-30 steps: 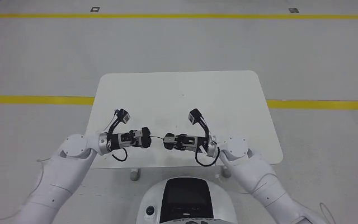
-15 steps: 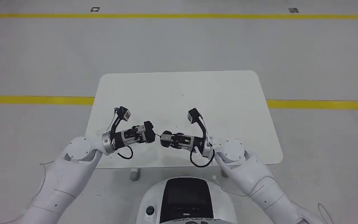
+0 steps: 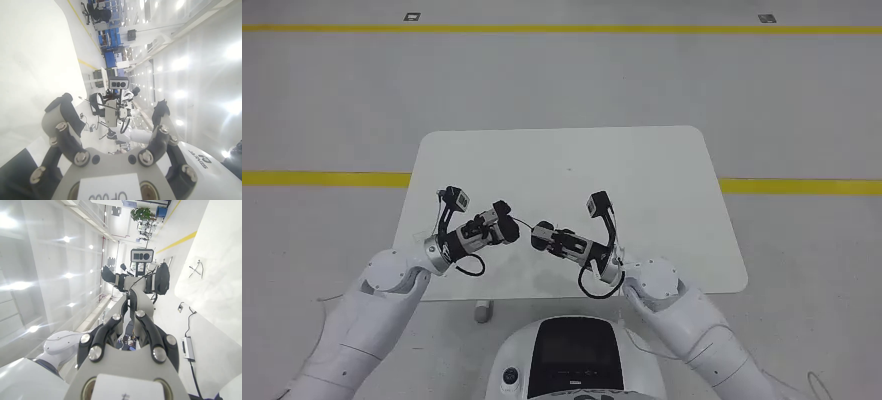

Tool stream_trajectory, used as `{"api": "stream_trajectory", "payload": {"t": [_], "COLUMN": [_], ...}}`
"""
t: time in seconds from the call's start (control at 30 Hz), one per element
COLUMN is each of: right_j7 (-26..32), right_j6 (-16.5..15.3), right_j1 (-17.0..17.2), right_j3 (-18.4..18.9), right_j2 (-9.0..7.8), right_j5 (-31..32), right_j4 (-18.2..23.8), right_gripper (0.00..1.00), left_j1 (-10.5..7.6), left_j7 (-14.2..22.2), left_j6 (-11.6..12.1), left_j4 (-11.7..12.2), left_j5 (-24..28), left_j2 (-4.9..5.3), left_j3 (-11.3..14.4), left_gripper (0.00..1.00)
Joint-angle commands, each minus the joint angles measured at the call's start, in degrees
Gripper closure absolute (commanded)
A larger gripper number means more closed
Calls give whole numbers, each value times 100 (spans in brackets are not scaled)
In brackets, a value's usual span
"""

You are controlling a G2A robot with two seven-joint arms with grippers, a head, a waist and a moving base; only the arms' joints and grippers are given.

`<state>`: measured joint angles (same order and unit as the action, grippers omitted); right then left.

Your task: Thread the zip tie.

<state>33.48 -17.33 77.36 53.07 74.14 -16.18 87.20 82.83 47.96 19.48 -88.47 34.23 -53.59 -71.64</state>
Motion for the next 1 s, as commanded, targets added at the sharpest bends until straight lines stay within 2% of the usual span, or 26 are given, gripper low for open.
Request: {"api": "stream_trajectory", "payload": {"t": [0.0,0.07,0.2,0.43,0.57,0.63,0.73,0.87,0.97], "right_j7": [0,-109,-516,-845,-960,-1011,-1055,-1066,-1057], "right_j6": [0,20,-215,-208,-106,-78,-68,-65,-53], "right_j1": [0,42,157,249,240,239,239,237,226], "right_j3": [1,-13,-12,4,2,-6,-20,-30,-36], "right_j2": [0,5,24,44,59,66,77,88,95], "right_j5": [1,31,130,291,295,309,328,328,340], "right_j4": [0,53,134,181,132,116,100,78,61], "right_gripper": [100,100,100,100,100,100,100,100,100], "left_j1": [-1,5,9,11,7,-2,-17,-39,-50], "left_j7": [2,-30,-195,-234,-230,-212,-185,-153,-130], "left_j6": [0,-54,0,0,0,0,0,0,0], "left_j4": [2,-29,-6,-60,-36,-18,18,71,97], "left_j5": [3,0,14,-15,-18,-9,-1,4,3], "left_j2": [1,-11,-37,-88,-127,-147,-179,-216,-241], "left_j3": [0,56,89,98,116,139,164,173,169], "left_gripper": [0,0,0,0,38,53,61,67,68]}}
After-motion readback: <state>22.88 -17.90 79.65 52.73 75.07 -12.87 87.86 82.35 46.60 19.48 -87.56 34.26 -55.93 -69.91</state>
